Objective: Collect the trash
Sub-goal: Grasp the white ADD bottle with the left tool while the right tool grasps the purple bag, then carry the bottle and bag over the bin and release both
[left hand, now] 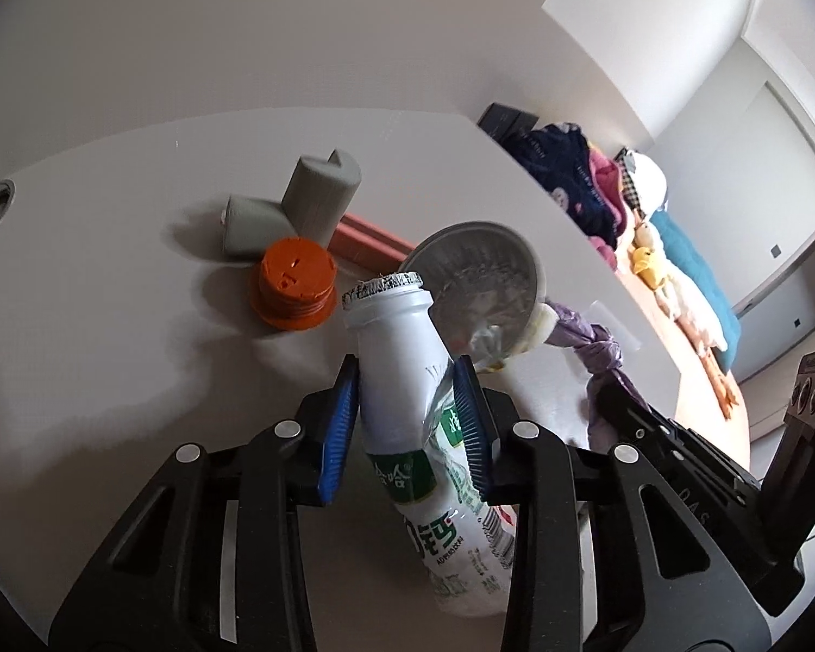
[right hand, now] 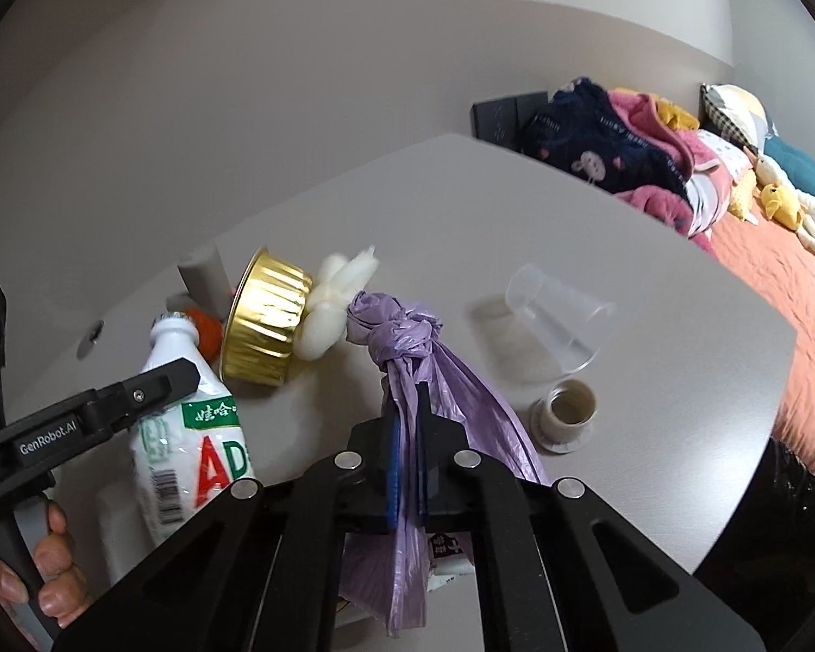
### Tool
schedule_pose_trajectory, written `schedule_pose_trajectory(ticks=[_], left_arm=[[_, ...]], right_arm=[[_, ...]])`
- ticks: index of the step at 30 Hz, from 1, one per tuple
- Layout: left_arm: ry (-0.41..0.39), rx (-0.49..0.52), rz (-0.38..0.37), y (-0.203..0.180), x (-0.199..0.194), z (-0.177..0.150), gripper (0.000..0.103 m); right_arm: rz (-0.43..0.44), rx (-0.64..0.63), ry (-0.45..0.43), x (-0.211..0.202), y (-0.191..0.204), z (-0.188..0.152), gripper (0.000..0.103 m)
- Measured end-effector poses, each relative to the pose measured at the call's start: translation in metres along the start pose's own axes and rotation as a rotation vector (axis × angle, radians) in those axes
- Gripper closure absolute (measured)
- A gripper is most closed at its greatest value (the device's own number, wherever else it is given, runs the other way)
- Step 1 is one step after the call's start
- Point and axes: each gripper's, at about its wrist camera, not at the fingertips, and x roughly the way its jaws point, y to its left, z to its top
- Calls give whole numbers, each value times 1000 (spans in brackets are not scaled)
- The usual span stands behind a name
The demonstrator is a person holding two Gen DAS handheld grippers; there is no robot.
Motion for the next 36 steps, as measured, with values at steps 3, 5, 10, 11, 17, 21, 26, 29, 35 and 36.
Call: schedule_pose_trajectory(ticks=[3,5,10,11,17,21,26,29,35,36], left_arm=[[-19,5,-15,-2,-10,1,69],[-34,12,-26,-5,-18,1,69],[-69,36,-53,-16,-38,3,69],[-75,40,-59,-19,-41,3,69],[-98,78,-90,-38,-58,1,69],[-98,115,-112,-53,-66,-5,69],[-97,156,-134,-72,-72,-15,69],[-95,175,-151,-83,-73,-21,69],[-86,218,-181,-103,-77,-32,69],[-82,228,-186,-108,-77,-34,69]], right_arm=[[2,11,-26,-13,0,3,98],[2,18,-44,-22,0,4,98],[2,28,-80,-46,0,4,98],[2,30,-89,-52,-1,4,98],[-10,41,-131,-83,-6,1,98],[-24,56,-157,-101,-14,-3,98],[-44,85,-185,-125,-28,-11,98],[-54,102,-195,-136,-37,-16,98],[-80,128,-218,-158,-52,-26,98],[-83,131,-221,-161,-54,-27,98]])
